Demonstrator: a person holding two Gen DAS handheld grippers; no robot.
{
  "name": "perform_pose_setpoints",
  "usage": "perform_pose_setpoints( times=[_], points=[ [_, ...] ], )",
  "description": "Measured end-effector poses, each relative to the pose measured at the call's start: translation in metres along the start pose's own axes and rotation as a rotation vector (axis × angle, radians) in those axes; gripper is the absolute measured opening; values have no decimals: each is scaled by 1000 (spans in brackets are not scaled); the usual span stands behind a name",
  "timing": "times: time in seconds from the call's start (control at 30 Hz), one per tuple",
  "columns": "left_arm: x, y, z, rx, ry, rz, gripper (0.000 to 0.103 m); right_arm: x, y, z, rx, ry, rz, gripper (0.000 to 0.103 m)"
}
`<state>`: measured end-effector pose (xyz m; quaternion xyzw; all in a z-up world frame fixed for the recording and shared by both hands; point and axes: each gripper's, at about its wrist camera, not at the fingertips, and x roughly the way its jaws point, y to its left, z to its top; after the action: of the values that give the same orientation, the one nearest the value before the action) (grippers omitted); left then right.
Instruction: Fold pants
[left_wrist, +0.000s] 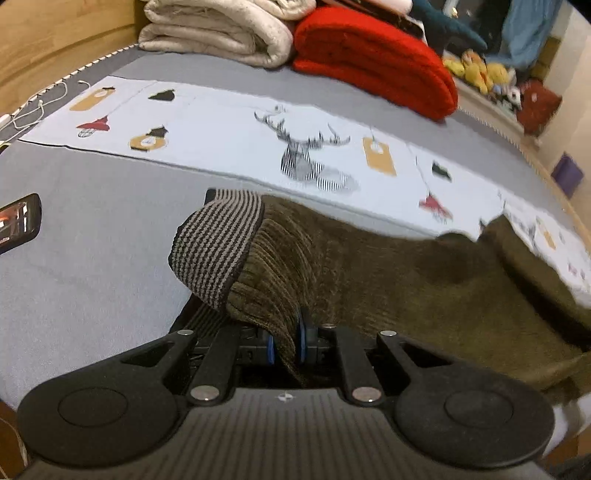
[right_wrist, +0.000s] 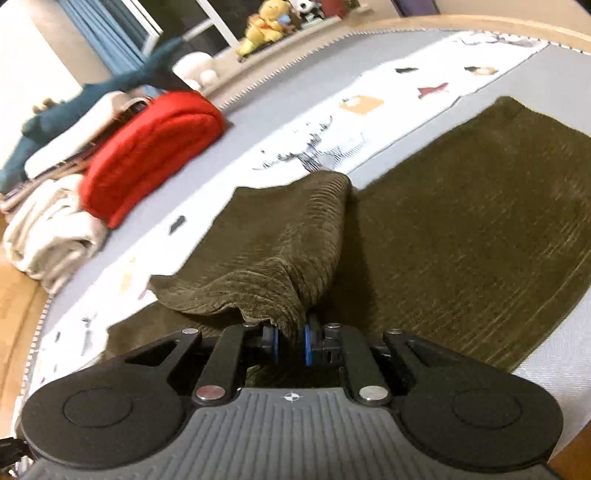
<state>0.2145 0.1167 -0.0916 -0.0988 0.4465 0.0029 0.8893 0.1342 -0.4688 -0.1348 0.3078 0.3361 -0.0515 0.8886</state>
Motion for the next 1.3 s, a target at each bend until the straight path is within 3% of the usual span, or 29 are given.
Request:
perform_pose_setpoints(
  times=[0.1, 0.2, 0.33, 0.4, 0.47, 0.5, 0.53, 0.57, 0.6, 0.63, 0.7, 0.8, 0.9, 0.97, 1.03, 1.1, 1.2, 1.3],
  points=[
    [15, -2, -6, 34, 43, 28, 14, 15, -8, -1, 5, 107, -48, 12],
    [26, -10, -10, 88, 51, 75, 15, 37, -6, -5, -70, 198, -128, 12],
    [30, -16, -14, 110, 36, 116, 21, 42, 0, -6, -118, 199, -150, 12],
    [29, -11, -14, 92, 34, 119, 30, 42, -1, -6, -99, 202, -147, 12],
    [25, -4, -12, 66, 33, 111, 44, 41, -3, -4, -73, 206, -139, 13],
    [22, 1, -11, 44, 37, 107, 56, 41, -4, -4, -54, 207, -133, 20],
    [18, 5, -10, 22, 38, 133, 83, 36, -9, -3, -35, 204, -135, 25],
    [14, 10, -10, 4, 32, 199, 101, 33, -11, -2, -18, 192, -146, 36],
    [6, 13, -10, -11, 0, 281, 102, 27, -13, -1, -2, 169, -165, 48],
    [-3, 16, -13, -10, -52, 324, 102, 19, -14, -1, 5, 144, -181, 53],
    [-16, 19, -15, 16, -110, 328, 102, 8, -13, -2, -2, 87, -199, 65],
    [-17, 13, -13, 54, -143, 327, 102, 0, -2, -4, -52, 18, -219, 66],
    [-6, -3, -10, 144, -127, 368, 102, -3, 12, -13, -75, -22, -295, 68],
    [-5, -18, -12, 217, -150, 396, 103, -6, 17, -26, -50, -19, -368, 70],
    [-5, -32, -13, 268, -187, 416, 103, -10, 22, -39, -23, -1, -384, 70],
    [-1, -43, -7, 287, -216, 450, 103, -15, 29, -45, -41, -11, -386, 70],
    [1, -53, 4, 294, -278, 497, 103, -28, 42, -44, -115, -106, -429, 70],
    [6, -57, 16, 268, -272, 447, 103, -22, 62, -30, -226, -138, -379, 78]
  ],
)
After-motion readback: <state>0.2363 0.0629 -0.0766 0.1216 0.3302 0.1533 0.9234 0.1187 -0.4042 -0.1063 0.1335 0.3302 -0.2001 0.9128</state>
